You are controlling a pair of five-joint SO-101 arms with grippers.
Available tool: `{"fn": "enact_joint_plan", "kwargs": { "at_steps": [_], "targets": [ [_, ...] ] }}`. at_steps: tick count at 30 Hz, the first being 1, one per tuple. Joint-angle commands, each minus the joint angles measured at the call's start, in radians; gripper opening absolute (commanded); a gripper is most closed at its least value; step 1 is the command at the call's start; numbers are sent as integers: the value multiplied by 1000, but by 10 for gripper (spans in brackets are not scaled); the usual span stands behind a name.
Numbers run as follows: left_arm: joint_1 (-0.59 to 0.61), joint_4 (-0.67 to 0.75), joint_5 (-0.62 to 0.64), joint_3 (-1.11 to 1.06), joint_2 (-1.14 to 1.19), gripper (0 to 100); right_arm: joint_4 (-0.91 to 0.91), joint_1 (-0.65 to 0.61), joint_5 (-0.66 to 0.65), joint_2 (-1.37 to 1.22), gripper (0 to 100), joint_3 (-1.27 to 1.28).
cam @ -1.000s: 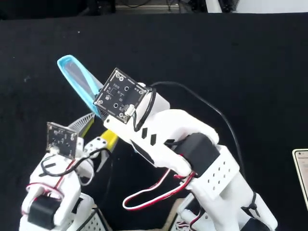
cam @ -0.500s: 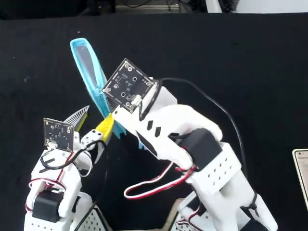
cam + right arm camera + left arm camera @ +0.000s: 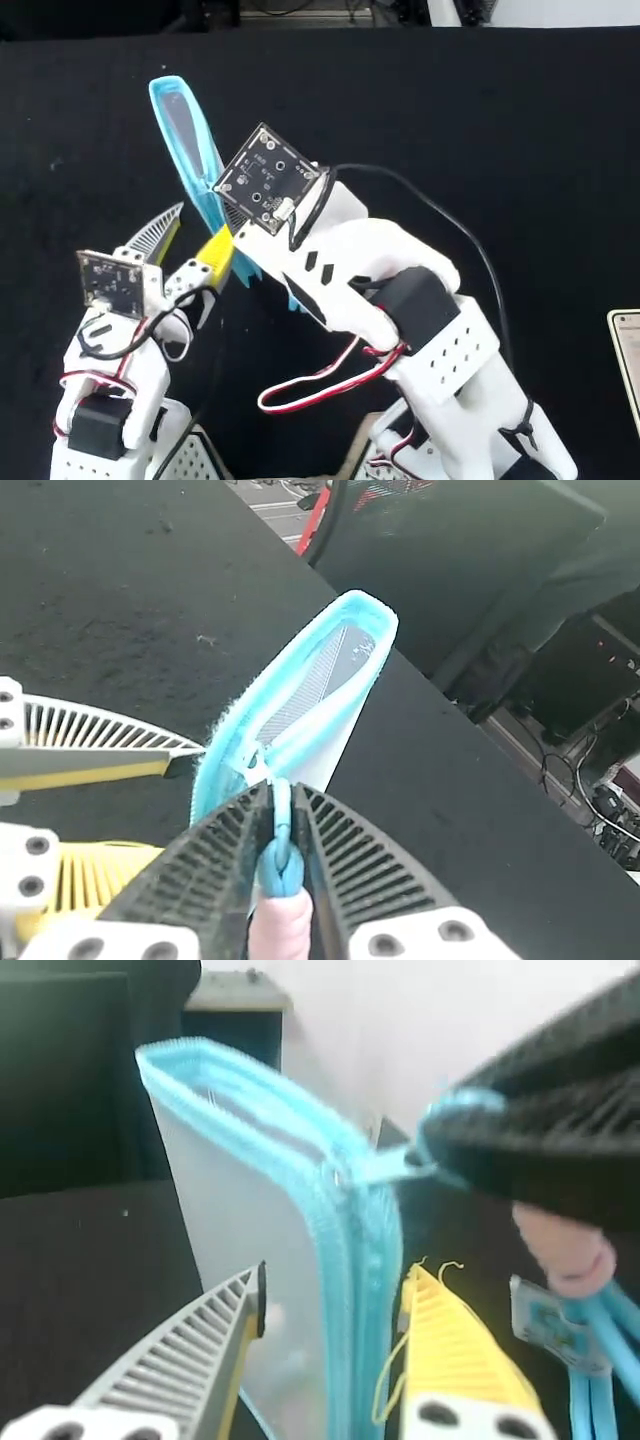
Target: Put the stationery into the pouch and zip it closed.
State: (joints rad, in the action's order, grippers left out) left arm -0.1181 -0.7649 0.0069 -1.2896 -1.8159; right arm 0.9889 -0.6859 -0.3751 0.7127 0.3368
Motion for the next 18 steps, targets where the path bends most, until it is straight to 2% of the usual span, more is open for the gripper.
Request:
{"fn": "enact_joint_plan", "kwargs": {
  "at_steps": [1,5,8,12,14,18],
  "targets": [
    [19,106,21,-47,0,227,-18,17,-11,13,11,-10],
    [19,157,20,-127,-5,226,-18,17,-11,13,11,-10],
    [19,152,21,-130,-6,170,-18,17,-9,13,11,-10],
    [15,69,26,-53,-6,20,-18,17,-5,13,11,-10],
    [10,6,28,-7,-6,47,-18,17,-3,15,11,-10],
    [13,-80,18,65,-6,30,-20,17,-3,42,11,-13]
  ]
}}
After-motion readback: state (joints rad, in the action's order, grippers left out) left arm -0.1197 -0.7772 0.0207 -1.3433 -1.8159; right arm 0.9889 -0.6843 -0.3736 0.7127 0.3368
